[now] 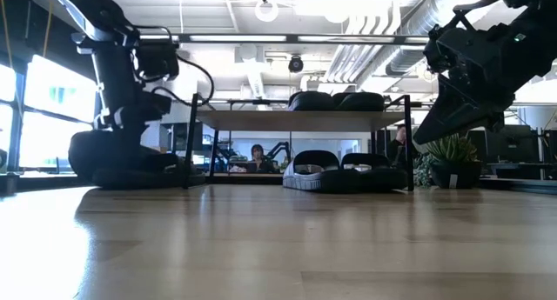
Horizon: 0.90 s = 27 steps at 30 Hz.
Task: Pick and place slides into the shelf
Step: Move the black slipper to the middle of the table
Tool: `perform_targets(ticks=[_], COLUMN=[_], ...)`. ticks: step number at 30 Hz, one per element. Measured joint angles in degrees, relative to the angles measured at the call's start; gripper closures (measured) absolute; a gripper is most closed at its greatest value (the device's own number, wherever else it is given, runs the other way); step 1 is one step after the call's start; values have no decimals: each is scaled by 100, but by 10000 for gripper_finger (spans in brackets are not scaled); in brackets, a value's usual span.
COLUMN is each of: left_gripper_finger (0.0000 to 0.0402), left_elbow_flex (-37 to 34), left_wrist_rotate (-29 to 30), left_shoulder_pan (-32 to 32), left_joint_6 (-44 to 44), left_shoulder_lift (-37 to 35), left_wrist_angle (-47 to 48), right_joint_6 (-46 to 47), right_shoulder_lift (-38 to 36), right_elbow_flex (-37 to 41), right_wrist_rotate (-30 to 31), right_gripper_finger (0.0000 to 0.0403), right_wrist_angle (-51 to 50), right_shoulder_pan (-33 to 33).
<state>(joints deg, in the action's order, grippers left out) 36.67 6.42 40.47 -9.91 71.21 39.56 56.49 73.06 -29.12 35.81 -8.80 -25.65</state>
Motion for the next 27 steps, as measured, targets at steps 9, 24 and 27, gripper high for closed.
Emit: perform_targets(ticks=[9, 24, 27], left_gripper_finger=[402, 402, 402], left_elbow_flex=[0, -552, -551], left_wrist_rotate=[-490, -367, -210], left_shoulder_pan=[0, -301, -575], left_joint_6=[-74, -634, -1058], left_shoulder_lift=[-360, -369, -342], left_wrist_angle=[4, -82, 4], right_joint_6=[0, 0, 0], right_shoulder_lift=[0, 0, 0], right_elbow_flex=[0, 0, 0], right_wrist_rotate=[1, -3, -2], right_gripper_finger=[403, 403, 403], right_wrist_angle=[-20, -37, -37], right_shoulder_pan=[0, 0, 0])
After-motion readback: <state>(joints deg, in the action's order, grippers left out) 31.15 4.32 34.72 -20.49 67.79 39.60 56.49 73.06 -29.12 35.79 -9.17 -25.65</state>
